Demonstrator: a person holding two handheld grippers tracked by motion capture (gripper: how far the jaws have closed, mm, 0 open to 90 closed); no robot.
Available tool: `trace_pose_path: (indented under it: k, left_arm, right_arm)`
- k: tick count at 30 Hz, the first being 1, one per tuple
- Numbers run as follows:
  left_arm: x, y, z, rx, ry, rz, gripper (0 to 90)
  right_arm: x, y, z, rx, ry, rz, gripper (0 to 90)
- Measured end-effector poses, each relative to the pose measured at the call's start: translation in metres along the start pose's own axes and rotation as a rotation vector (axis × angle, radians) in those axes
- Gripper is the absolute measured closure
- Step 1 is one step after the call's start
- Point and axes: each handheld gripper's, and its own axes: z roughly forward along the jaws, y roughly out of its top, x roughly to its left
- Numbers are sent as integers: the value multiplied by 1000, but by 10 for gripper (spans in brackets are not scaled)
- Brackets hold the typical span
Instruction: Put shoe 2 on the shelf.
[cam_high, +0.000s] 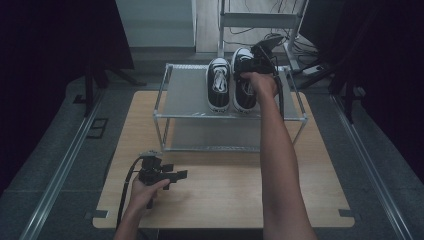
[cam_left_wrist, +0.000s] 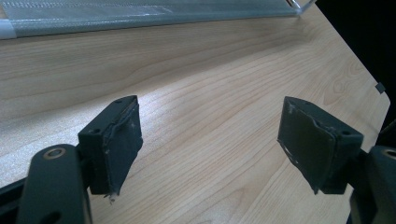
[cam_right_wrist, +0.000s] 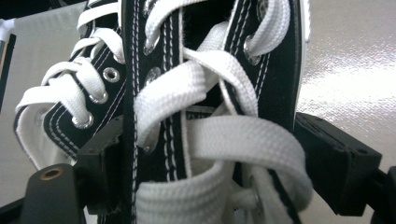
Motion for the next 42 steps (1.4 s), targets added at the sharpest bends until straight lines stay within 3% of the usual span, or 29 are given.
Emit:
trace_pose_path:
  k: [23, 35, 42]
  left_arm:
    - [2, -1, -2, -3, 3, -5, 217]
    - [2, -1, -2, -5, 6, -8, 217]
    - [2, -1, -2, -3, 4, -6, 217]
  right_arm:
    - [-8, 4, 22, 25, -20, 90, 164]
    - [-7, 8, 30, 73, -46, 96, 145]
    - [-2, 7, 31, 57, -61, 70, 140]
